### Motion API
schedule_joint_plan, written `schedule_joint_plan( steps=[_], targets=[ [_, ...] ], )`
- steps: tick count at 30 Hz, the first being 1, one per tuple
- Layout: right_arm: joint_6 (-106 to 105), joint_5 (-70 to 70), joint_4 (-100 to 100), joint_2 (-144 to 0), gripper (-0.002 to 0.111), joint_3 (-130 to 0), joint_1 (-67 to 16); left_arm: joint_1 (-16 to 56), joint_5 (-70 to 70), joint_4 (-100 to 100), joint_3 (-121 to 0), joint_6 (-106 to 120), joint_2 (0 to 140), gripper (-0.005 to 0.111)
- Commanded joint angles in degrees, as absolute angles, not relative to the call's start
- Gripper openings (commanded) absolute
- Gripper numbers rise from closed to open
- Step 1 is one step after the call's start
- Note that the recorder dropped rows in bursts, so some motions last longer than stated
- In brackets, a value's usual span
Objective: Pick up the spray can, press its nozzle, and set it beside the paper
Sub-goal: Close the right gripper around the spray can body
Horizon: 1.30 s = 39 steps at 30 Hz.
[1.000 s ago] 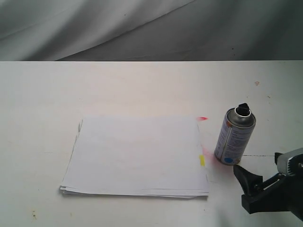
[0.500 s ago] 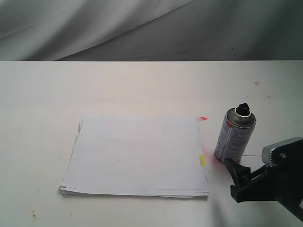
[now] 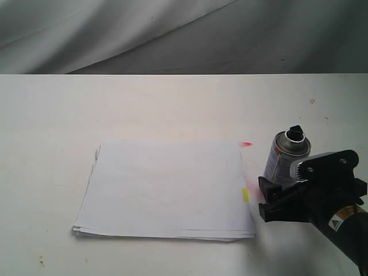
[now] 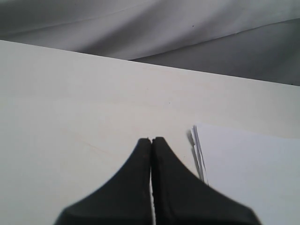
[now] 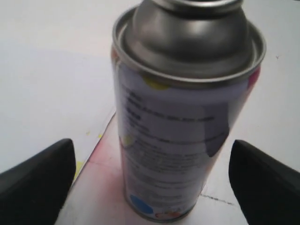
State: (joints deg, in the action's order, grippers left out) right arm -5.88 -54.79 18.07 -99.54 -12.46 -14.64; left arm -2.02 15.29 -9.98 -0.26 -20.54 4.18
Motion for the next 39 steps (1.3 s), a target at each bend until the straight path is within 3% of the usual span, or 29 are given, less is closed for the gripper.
schedule_joint_plan(
  steps=[1,16,23,29,37,39],
  targets=[
    [-5.7,-59.0,18.9,-102.1,0.081,-14.0,-14.6,-1.7,15.2,-9.6,0.0,-20.6,4.0,0.0],
    [-5.6,-59.5,18.4,-105.6,0.081,-18.2,-13.1,-1.7,15.2,-9.6,0.0,-20.6,4.0,0.0],
    [-5.6,-59.5,18.4,-105.6,0.073,-18.2,-13.1,-1.7,15.2,-9.6,0.0,-20.6,4.0,0.0],
    [-5.6,-59.5,18.0,-105.6,0.049,-18.2,-13.1,-1.7,15.2,-9.6,0.0,-20.6,4.0,0.0],
    [-5.6,-59.5,18.0,-105.6,0.0,-18.2,-13.1,-1.7,15.2,-9.6,0.0,-20.6,4.0,0.0],
    [-5.6,-59.5,18.0,-105.6,0.0,-18.2,-13.1,-1.7,15.2,-9.6,0.0,-20.6,4.0,0.0]
  ],
)
